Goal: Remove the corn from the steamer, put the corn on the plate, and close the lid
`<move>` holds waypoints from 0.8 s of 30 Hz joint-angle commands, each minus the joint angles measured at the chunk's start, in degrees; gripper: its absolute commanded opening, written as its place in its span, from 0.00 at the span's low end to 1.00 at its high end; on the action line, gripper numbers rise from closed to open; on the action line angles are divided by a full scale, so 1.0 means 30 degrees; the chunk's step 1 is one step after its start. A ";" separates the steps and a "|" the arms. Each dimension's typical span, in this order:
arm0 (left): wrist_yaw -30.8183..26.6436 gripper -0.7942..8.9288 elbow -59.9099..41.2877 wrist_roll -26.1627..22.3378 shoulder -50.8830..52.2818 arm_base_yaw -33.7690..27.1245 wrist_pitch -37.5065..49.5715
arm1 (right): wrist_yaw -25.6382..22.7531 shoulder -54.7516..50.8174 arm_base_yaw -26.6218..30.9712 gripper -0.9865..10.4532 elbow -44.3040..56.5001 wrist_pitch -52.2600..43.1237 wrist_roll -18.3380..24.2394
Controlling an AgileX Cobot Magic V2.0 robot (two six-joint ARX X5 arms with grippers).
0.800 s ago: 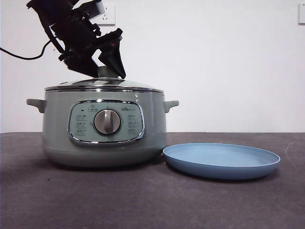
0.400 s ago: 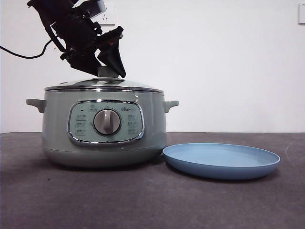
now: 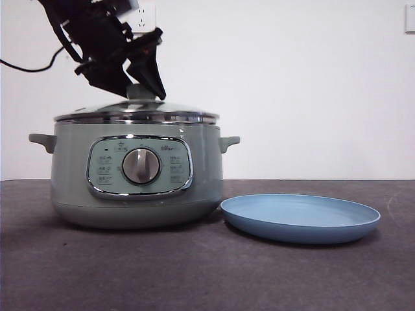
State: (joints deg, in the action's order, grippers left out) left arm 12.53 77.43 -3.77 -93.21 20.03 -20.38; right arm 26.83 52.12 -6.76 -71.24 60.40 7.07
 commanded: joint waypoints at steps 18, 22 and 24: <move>0.0015 0.07 0.0721 -0.0328 0.6870 -0.0641 -0.3366 | 0.0066 0.1282 -0.0036 0.56 -0.0044 -0.0321 -0.0051; 0.0452 0.07 0.0721 -0.0321 0.8612 -0.1078 -0.4473 | 0.0087 0.1785 -0.0036 0.56 -0.0044 -0.1166 -0.0102; 0.0481 0.07 0.0714 -0.0321 0.9479 -0.1180 -0.5195 | 0.0095 0.2106 -0.0058 0.56 -0.0044 -0.1916 -0.0612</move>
State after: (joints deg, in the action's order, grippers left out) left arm 12.91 78.52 -4.08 -65.89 16.49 -37.39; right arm 27.03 58.06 -6.76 -71.24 55.66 6.57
